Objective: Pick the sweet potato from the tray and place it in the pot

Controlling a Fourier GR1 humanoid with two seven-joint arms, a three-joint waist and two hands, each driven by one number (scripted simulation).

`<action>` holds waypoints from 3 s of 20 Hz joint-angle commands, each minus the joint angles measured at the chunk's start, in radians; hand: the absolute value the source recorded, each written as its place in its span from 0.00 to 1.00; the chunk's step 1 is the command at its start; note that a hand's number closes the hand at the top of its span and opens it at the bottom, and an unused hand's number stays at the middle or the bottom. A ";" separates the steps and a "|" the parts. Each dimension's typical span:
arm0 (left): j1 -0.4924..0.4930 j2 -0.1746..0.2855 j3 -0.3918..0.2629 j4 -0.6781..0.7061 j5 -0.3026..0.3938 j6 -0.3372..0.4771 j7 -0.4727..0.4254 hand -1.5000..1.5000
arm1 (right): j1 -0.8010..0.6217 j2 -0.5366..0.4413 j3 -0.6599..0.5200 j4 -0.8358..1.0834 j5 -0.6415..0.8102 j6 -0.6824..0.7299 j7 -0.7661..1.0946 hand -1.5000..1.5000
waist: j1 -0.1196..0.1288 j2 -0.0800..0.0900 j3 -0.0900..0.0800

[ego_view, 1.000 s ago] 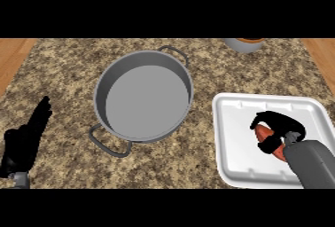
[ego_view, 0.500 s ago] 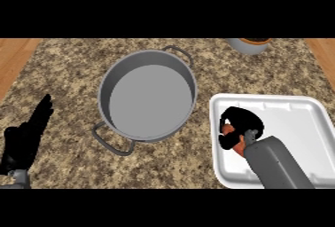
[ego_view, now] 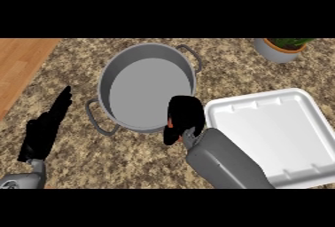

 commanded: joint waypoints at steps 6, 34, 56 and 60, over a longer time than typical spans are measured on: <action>-0.036 -0.009 -0.016 0.030 -0.015 0.001 0.022 0.50 | -0.333 0.019 0.177 0.007 0.130 -0.194 0.327 1.00 | 0.009 -0.019 -0.004; -0.024 -0.025 0.016 0.026 -0.030 0.051 0.011 0.50 | -0.680 0.018 0.092 0.327 0.213 -0.597 0.409 1.00 | -0.067 0.001 0.001; -0.054 -0.020 0.022 0.037 -0.023 0.022 -0.003 0.50 | -0.640 0.019 -0.104 0.790 -0.089 -0.917 -0.102 0.00 | -0.041 0.032 0.003; -0.033 -0.015 0.021 0.018 -0.022 0.015 0.000 0.50 | -0.669 0.019 -0.113 0.834 -0.125 -0.950 -0.155 0.00 | -0.029 0.027 0.003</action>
